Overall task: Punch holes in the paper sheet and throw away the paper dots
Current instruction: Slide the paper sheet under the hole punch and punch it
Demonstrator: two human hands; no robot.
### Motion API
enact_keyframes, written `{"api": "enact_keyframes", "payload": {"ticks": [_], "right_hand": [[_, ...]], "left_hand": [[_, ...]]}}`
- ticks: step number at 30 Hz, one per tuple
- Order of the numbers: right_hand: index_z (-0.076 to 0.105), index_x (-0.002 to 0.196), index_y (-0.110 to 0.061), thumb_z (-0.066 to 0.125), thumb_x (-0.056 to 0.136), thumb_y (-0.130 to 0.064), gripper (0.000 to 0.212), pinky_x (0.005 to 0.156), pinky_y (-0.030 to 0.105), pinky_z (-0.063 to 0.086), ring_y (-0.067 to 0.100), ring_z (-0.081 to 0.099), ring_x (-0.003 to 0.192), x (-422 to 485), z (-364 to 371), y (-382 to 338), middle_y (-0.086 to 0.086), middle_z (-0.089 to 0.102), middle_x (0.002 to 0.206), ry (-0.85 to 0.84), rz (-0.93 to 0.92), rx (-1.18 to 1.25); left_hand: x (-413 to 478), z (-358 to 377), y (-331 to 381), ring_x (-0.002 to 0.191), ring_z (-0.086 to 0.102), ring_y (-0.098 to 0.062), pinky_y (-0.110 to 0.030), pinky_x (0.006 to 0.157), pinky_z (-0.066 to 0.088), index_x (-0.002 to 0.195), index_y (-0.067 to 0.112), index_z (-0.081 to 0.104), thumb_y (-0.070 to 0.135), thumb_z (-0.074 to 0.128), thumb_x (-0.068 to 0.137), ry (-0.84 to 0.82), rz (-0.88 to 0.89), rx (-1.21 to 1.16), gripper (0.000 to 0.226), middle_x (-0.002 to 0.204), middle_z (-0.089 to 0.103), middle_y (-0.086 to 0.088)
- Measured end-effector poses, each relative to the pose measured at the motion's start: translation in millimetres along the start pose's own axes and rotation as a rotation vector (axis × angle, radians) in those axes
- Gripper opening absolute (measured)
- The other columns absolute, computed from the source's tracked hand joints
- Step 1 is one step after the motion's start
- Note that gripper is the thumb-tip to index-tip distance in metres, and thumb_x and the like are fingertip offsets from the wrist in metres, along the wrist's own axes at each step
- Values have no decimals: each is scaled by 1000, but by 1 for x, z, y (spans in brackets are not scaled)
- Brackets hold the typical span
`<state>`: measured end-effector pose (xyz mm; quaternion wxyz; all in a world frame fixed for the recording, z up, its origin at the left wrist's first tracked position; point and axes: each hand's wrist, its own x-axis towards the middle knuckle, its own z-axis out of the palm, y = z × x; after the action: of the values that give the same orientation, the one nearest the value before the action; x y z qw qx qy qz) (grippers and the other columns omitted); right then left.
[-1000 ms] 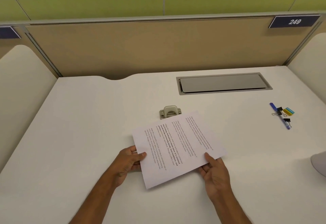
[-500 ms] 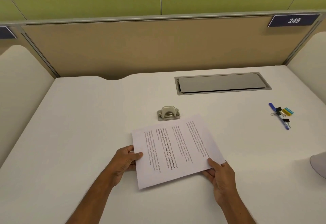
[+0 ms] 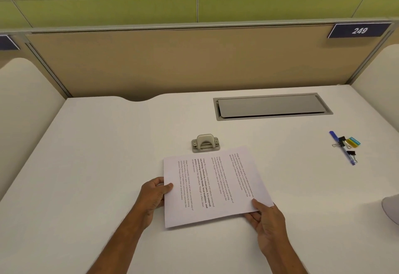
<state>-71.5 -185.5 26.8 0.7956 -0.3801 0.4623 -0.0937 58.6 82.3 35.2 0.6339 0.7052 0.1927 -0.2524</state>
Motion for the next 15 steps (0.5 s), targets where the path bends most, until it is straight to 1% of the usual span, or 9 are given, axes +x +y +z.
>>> {"api": "enact_keyframes", "payload": {"ticks": [3,8,12,15], "right_hand": [[61,127,-11,61,90,3,40,60,32,63,31,71,96,4,1,0,13,72,117,-2,6,14],[61,123,-14,61,91,3,36,64,32,63,29,71,94,6,2,-1,12,72,116,-5,9,4],[60,127,-13,61,91,2,40,69,34,61,28,72,93,6,2,-1,11,72,116,4,17,10],[61,126,-13,62,90,3,39,63,31,62,26,72,91,7,3,0,11,73,114,13,23,18]], "left_hand": [[4,1,1,94,75,-27,-37,78,59,115,12,68,8,65,95,3,9,-11,21,102,78,-6],[7,2,3,94,75,-26,-35,76,59,117,14,67,8,64,95,-10,10,-16,23,104,78,-5],[7,1,1,95,75,-27,-35,76,59,117,14,67,8,64,95,-5,13,-26,23,105,78,-6],[7,0,0,95,75,-27,-37,78,59,117,15,68,8,64,95,-9,15,-33,23,104,78,-5]]}}
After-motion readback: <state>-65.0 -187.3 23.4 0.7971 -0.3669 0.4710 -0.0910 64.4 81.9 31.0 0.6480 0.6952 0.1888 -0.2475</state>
